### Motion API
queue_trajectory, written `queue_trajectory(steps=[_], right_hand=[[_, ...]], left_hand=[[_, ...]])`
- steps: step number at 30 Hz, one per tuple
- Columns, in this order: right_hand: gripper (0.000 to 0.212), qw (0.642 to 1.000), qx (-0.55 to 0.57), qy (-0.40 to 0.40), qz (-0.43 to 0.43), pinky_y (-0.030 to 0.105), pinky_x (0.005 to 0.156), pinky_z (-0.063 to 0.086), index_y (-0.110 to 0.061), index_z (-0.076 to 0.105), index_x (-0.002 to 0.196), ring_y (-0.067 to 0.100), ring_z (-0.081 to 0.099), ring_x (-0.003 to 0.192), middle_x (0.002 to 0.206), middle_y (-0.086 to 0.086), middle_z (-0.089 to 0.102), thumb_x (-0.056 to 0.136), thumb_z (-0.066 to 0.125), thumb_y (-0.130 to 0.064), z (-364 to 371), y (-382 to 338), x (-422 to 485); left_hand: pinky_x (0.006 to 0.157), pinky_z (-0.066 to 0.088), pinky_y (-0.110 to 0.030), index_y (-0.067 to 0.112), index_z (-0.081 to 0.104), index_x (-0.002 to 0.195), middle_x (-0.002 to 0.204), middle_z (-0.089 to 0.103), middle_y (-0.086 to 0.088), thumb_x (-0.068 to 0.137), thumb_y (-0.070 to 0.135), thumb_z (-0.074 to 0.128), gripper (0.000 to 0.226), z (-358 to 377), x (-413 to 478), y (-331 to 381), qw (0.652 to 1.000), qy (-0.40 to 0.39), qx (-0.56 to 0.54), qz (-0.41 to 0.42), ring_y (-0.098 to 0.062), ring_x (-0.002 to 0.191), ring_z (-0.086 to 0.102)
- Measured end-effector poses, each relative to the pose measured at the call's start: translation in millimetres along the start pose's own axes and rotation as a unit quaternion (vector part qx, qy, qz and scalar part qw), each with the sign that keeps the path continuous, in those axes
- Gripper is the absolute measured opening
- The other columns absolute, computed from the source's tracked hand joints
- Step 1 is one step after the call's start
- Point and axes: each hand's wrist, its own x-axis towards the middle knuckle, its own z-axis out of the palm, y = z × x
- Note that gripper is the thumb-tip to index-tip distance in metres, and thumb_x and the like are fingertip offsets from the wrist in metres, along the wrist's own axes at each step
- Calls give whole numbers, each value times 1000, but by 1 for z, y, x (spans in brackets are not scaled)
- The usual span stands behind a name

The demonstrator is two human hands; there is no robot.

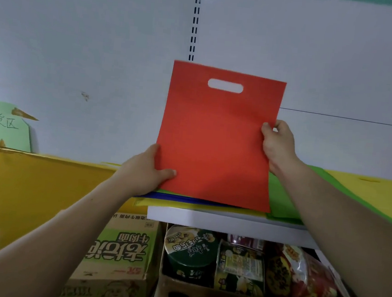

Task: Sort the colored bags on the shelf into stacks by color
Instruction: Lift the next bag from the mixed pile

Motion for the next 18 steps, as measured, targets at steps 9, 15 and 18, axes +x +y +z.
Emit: queue_trajectory(steps=[9,15,18], right_hand=[[12,997,14,70,-42,28,64,46,-25,55,83,9,55,66,77,-4,61,95,53,-26,-33,-23,-22],[12,989,30,140,-35,22,57,44,-24,57,81,5,53,58,71,-6,61,94,56,-24,-64,-28,-51],[11,983,3,179,-46,22,60,45,-24,57,83,5,54,62,74,-6,62,94,56,-25,-87,-30,-64]], left_hand=[[60,44,-22,27,40,138,94,50,14,86,0,57,61,-7,-12,8,953,139,-251,101,-5,79,55],[91,47,-41,33,34,141,125,49,0,86,5,57,66,3,-22,15,949,121,-239,167,-17,107,52],[91,48,-47,33,32,143,124,48,2,88,4,55,66,14,-25,24,937,91,-270,201,-18,111,51]])
